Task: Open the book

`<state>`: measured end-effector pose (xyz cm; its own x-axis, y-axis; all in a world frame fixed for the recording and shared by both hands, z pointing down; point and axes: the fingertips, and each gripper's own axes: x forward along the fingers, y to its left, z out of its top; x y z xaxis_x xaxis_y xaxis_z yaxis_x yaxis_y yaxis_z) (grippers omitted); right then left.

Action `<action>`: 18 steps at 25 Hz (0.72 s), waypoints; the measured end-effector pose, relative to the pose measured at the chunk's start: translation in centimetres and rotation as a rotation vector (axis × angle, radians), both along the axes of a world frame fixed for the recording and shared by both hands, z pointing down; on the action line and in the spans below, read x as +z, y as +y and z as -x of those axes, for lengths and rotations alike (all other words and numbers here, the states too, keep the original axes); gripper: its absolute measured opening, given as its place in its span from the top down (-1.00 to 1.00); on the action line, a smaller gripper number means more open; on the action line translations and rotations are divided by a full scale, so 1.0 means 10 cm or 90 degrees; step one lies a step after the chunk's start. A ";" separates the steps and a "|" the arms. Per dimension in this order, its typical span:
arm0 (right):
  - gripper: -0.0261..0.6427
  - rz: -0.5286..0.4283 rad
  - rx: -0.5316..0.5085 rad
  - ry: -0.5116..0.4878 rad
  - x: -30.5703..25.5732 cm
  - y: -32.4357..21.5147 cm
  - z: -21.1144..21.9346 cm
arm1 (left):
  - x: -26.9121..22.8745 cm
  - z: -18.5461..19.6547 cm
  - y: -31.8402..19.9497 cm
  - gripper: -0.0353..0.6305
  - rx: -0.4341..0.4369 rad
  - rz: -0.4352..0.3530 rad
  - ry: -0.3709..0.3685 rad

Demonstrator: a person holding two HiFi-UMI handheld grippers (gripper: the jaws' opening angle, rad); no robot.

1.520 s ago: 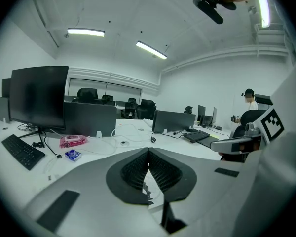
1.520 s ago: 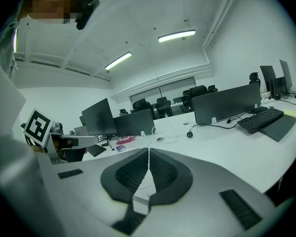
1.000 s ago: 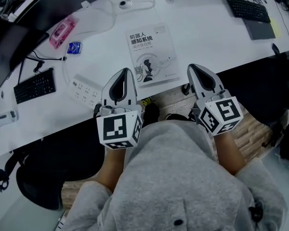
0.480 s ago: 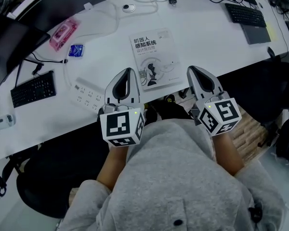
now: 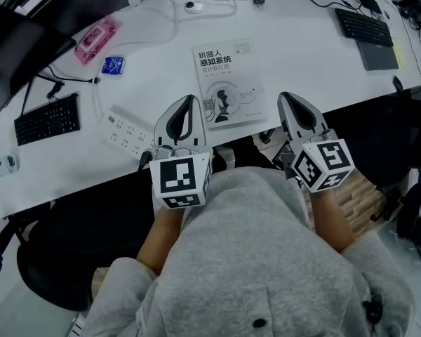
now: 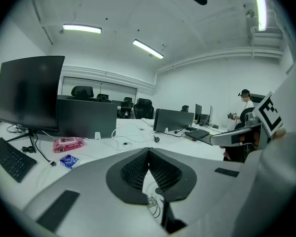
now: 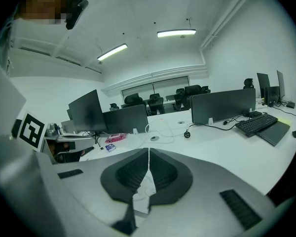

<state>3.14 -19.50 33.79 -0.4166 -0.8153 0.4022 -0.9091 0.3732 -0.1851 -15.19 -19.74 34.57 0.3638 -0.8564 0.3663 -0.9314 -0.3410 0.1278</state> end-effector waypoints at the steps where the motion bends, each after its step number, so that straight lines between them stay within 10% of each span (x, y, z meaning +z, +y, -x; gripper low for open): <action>1: 0.83 0.001 -0.001 -0.002 0.01 -0.02 -0.02 | 0.02 -0.01 -0.01 0.87 -0.003 0.004 0.000; 18: 0.83 0.066 0.016 -0.046 0.39 -0.24 -0.52 | 0.36 -0.42 -0.22 0.87 0.009 0.076 -0.030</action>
<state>8.36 -21.95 37.72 -0.4276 -0.7813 0.4546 -0.9008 0.3264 -0.2864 -10.98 -21.91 38.18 0.3554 -0.8009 0.4820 -0.9325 -0.3394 0.1236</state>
